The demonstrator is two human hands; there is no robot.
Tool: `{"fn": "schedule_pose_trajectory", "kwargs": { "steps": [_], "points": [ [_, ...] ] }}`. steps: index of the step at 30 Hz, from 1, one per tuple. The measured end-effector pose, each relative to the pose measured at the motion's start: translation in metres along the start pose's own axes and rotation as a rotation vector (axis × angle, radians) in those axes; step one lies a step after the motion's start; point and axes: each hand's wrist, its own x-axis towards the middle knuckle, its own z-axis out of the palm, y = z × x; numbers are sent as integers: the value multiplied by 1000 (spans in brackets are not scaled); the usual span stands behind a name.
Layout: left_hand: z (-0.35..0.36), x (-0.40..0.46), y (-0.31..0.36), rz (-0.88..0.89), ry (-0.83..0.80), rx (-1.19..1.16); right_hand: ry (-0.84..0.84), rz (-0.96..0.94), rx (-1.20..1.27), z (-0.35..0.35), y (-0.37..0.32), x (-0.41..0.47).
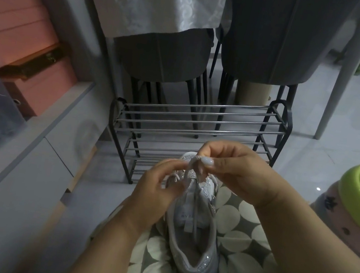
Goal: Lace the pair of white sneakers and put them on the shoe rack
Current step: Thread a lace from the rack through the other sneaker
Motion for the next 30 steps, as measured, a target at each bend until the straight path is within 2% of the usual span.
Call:
{"fn": "schedule_pose_trajectory", "kwargs": {
  "steps": [2,5,9,14,19,30],
  "points": [
    [5,-2,8,-35,16,-100,67,9,-40,4,-1,-1],
    [10,-2,8,-59,101,-155,138,107,-375,9,2,-5],
    [9,-1,1,-113,152,-167,47,312,-841,14,0,-13],
    [10,1,-1,-111,158,-138,-108,273,-1207,12,-4,-12],
    [10,2,-3,-123,182,-219,-173,406,-1207,10,1,-9],
    [11,5,-5,-164,218,-249,-276,448,-1429,17,19,12]
  ]
}}
